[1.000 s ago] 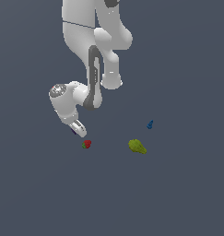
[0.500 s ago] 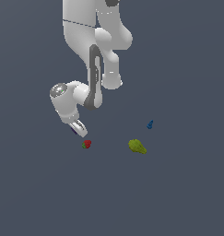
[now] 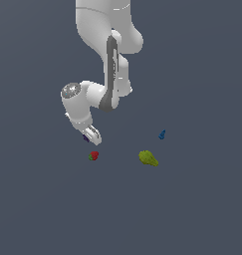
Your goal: Pick up a designated object from a clutter of objects.
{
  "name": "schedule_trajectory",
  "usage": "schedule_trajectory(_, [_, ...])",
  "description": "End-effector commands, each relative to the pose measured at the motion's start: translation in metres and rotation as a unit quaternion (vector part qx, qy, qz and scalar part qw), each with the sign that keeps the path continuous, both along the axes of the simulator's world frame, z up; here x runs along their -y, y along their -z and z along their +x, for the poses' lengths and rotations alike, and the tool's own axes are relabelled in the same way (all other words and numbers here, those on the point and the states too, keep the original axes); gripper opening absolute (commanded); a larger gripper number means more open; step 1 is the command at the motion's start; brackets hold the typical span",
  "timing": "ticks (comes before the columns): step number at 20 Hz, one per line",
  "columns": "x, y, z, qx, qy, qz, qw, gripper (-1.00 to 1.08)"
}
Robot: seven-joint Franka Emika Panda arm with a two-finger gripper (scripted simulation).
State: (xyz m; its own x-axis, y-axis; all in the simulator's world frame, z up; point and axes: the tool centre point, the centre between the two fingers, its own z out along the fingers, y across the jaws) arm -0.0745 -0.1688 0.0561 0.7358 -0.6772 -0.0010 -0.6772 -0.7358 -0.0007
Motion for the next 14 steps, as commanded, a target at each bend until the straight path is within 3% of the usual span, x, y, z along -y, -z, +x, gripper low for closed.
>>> schedule_trajectory(1, [-0.016, -0.013, 0.001, 0.000, 0.000, 0.000, 1.0000, -1.00])
schedule_trajectory(14, [-0.122, -0.100, 0.007, 0.000, 0.000, -0.002, 1.0000, -1.00])
